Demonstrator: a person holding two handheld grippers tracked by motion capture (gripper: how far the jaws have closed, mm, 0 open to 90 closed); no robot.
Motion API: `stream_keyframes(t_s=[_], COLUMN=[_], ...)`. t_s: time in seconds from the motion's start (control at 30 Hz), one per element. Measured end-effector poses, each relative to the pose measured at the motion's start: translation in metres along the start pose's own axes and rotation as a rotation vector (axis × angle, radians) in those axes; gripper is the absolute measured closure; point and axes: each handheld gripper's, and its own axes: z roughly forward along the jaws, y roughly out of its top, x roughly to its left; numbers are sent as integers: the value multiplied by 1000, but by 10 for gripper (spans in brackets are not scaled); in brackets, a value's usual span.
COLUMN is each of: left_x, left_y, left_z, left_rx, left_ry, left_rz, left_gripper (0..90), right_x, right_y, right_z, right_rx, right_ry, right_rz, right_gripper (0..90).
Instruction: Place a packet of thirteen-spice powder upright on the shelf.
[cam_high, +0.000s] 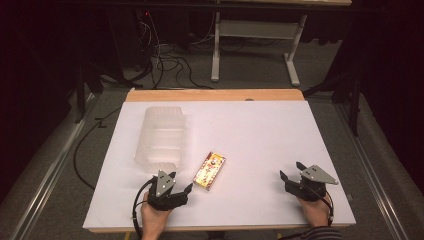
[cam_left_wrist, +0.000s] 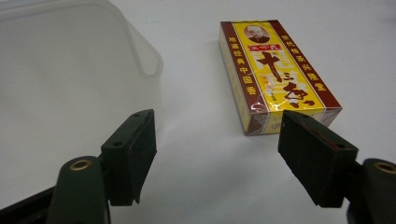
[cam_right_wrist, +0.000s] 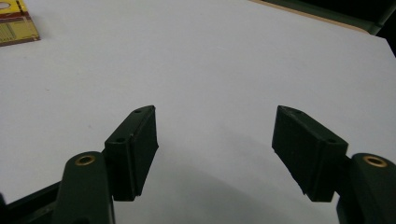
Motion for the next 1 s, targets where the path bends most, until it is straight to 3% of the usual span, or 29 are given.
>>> stream_keyframes(t_s=[0.17, 0.27, 0.4, 0.77, 1.0], left_x=[-5, -15, -24, -39, -45], left_y=[1, 2, 4, 11, 14], left_z=[1, 5, 9, 23, 31], left_rx=[1, 14, 12, 34, 50], left_ry=[-8, -26, -45, -55, -62], left_rz=[8, 33, 37, 71, 65], left_gripper=[284, 285, 285, 287, 287], right_x=[0, 0, 0, -1, -1], right_y=[0, 0, 0, 0, 0], right_z=[-1, -1, -1, -1, -1], right_rx=[-4, -9, -12, -11, -11], right_ry=[1, 3, 5, 3, 3], right_rz=[4, -1, 1, 3, 2], right_gripper=[315, 314, 314, 313, 314])
